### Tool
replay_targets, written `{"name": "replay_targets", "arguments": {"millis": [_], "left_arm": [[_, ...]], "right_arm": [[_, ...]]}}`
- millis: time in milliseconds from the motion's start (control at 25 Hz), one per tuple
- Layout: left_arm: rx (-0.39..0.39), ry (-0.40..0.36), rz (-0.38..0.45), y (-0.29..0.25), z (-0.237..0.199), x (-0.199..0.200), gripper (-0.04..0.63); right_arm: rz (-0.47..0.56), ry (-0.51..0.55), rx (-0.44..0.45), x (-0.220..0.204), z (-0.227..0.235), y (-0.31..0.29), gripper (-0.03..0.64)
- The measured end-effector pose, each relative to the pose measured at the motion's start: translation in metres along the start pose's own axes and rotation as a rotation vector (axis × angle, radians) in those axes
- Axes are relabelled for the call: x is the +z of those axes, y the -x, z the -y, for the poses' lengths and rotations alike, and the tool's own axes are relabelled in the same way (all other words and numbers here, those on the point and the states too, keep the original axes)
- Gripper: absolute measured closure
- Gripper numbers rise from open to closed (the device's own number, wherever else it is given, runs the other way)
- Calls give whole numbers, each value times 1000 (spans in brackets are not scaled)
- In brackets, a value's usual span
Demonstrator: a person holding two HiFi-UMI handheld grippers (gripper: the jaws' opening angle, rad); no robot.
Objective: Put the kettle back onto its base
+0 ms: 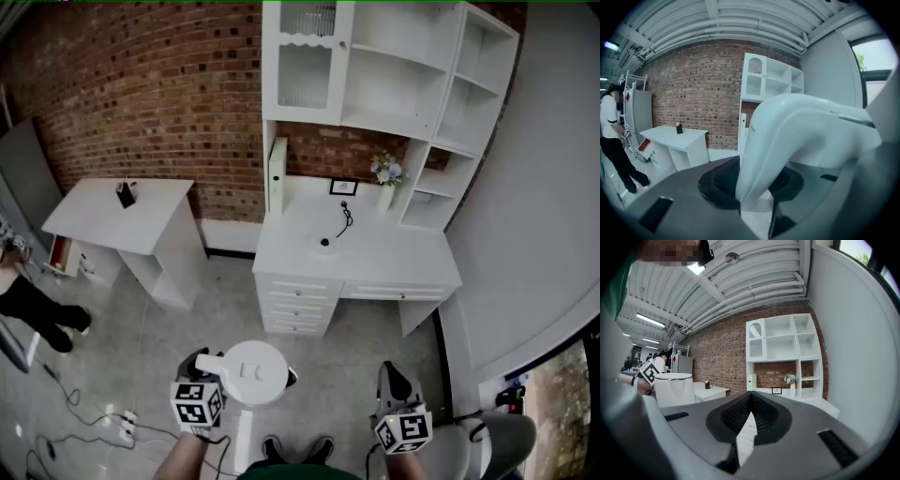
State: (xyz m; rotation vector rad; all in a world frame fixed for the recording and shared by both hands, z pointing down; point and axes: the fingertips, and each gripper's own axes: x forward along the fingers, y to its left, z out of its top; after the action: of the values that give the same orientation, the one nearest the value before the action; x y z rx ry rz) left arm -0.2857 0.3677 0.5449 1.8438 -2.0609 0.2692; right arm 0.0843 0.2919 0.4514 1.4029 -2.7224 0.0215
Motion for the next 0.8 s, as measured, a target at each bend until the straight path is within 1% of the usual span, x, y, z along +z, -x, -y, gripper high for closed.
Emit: {"name": "replay_targets", "arguments": {"millis": [160,400,560,720,800], "left_arm": [[23,2,-5,23,1,-8,445],[33,2,14,30,22,1,445],[34,-4,13,28,40,8,445],[21,-8,10,18,67,14,445],[13,-21,14,10,82,20,445]], "right_arm": [[18,-3,8,10,-2,15,604],[39,-20,16,9,21,22,604],[59,-26,23,15,37,22,604],[100,-46,34,20,59,24,604],[111,-39,40,22,70,23,604]]}}
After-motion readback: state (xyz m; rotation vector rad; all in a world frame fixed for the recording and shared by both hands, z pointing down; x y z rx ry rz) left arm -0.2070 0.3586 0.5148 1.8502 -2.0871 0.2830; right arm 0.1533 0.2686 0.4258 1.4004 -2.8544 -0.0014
